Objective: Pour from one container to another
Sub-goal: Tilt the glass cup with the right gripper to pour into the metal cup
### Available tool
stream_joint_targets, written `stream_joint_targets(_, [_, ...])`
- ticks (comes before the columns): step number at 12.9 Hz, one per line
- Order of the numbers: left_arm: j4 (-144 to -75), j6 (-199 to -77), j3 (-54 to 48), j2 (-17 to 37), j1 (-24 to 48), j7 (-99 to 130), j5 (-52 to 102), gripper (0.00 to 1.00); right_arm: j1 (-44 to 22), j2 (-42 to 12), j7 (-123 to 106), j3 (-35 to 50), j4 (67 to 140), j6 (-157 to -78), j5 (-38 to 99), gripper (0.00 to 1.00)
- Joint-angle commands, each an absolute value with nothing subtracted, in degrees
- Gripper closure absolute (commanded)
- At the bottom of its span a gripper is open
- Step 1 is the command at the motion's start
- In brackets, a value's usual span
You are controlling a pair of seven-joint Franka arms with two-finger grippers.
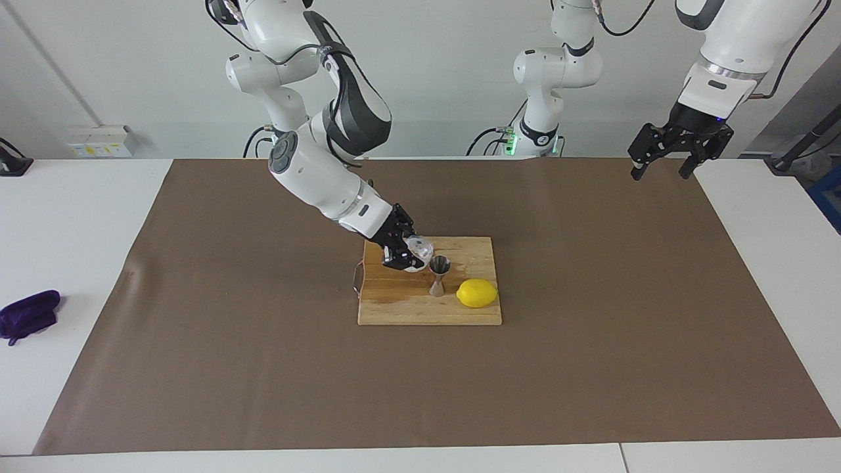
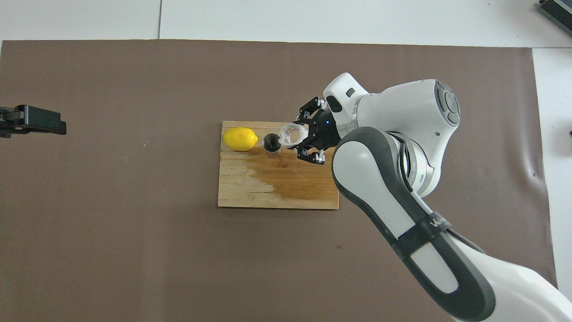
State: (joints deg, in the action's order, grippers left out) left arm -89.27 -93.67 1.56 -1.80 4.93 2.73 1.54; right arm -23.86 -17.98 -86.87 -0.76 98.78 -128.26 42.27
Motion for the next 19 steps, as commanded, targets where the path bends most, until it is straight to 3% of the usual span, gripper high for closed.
stream_joint_targets(1, [-90.44, -93.08, 1.67, -3.16, 4.92, 2.11, 0.53, 0.0, -24.26, -18.9, -82.37, -1.05, 96.25, -126.92, 38.07, 1.0])
stream_joint_targets(19, [-90.44, -93.08, 1.67, -3.16, 4.92, 2.11, 0.53, 0.0, -27.16, -20.57, -64.07, -0.79, 90.8, -121.03, 20.66, 1.0])
